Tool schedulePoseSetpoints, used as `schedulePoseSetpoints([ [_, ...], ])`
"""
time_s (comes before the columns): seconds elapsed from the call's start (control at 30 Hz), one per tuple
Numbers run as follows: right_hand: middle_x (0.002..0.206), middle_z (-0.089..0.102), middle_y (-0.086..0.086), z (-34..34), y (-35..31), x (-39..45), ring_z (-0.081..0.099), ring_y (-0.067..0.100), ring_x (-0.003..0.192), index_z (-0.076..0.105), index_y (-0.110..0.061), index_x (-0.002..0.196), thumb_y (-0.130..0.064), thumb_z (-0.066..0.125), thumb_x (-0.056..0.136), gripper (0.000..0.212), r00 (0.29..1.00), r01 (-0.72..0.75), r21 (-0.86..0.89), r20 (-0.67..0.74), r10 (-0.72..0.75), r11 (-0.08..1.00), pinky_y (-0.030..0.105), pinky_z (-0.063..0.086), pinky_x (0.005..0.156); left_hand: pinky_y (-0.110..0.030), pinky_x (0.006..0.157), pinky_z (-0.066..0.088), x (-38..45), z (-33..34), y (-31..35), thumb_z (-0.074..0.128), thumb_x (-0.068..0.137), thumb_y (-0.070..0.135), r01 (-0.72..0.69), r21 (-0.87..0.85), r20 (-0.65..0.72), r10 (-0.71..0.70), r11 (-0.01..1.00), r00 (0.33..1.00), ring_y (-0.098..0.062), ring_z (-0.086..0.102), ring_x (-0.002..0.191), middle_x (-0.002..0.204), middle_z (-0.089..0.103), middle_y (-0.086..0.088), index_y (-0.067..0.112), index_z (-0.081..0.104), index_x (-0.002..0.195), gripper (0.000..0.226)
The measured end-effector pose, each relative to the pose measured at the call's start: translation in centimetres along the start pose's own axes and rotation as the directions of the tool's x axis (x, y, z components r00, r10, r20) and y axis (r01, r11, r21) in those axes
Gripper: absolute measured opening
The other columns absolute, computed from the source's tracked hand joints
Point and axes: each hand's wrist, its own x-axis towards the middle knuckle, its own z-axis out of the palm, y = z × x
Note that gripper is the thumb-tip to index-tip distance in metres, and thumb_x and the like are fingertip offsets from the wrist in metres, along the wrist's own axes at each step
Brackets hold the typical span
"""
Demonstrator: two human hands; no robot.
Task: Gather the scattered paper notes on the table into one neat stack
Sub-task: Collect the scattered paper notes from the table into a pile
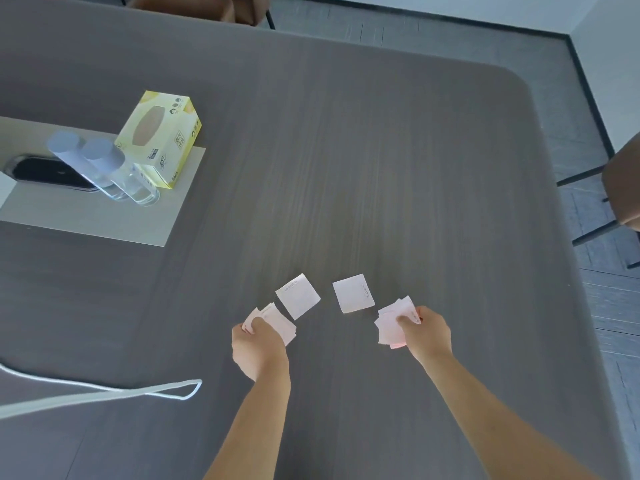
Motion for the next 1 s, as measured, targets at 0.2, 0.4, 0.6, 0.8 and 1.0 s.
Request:
schedulePoseSetpoints([
  [0.2,0.079,0.071,0.008,0.5,-1.6,-0.7,0.063,0.025,0.071,0.073,-0.009,0.089,-0.02,0.063,0.086,0.015,0.997,0.007,0.198,0.073,-0.022,0.98,0.034,0.045,0.062,-0.032,0.064,0.046,-1.0,1.5,-0.1,0.048,0.091,0.009,0.009,-0.035,0.186,-0.003,0.999,0.983,-0.031,0.059,0.079,0.08,0.065,-0.001,0.014,0.067,0.085,0.02],
  [0.4,0.079,0.068,0.013,2.0,-3.6,0.4,0.058,0.025,0.069,0.07,-0.001,0.09,-0.027,0.071,0.084,0.027,0.99,0.03,0.244,0.127,-0.063,0.969,0.035,0.043,0.062,-0.032,0.061,0.045,-1.2,3.8,1.8,0.05,0.091,0.006,-0.228,0.133,0.258,0.188,0.965,0.948,-0.032,0.06,0.086,0.086,0.065,-0.002,0.013,0.068,0.093,0.02],
  [0.6,0.107,0.048,-0.006,5.4,-3.9,0.3,0.057,0.021,0.099,0.06,-0.017,0.12,-0.062,0.064,0.08,0.061,0.972,0.199,-0.391,-0.037,-0.231,0.898,0.035,0.044,0.069,-0.05,0.098,0.045,-0.4,5.6,1.2,0.078,0.084,0.037,-0.249,0.491,0.185,0.179,0.835,0.966,-0.038,0.044,0.125,0.136,0.047,-0.016,0.004,0.05,0.143,0.073],
  [0.8,0.109,0.06,0.0,8.2,-5.4,0.0,0.063,0.026,0.1,0.051,-0.016,0.116,-0.054,0.077,0.071,0.064,0.97,0.183,-0.456,-0.063,-0.236,0.871,0.039,0.052,0.083,-0.045,0.085,0.046,-0.6,7.5,0.2,0.082,0.078,0.03,-0.364,0.541,0.176,0.321,0.758,0.931,-0.037,0.049,0.11,0.123,0.052,-0.012,0.01,0.053,0.115,0.052],
  [1.0,0.108,0.055,0.001,8.1,-5.3,0.8,0.057,0.025,0.104,0.061,-0.016,0.104,-0.045,0.073,0.08,0.039,0.99,0.129,-0.383,-0.009,-0.143,0.915,0.037,0.05,0.07,-0.035,0.066,0.044,-0.5,7.4,0.2,0.062,0.087,0.004,-0.515,0.298,0.29,0.438,0.804,0.851,-0.025,0.056,0.088,0.118,0.059,0.006,0.017,0.045,0.124,0.043],
])
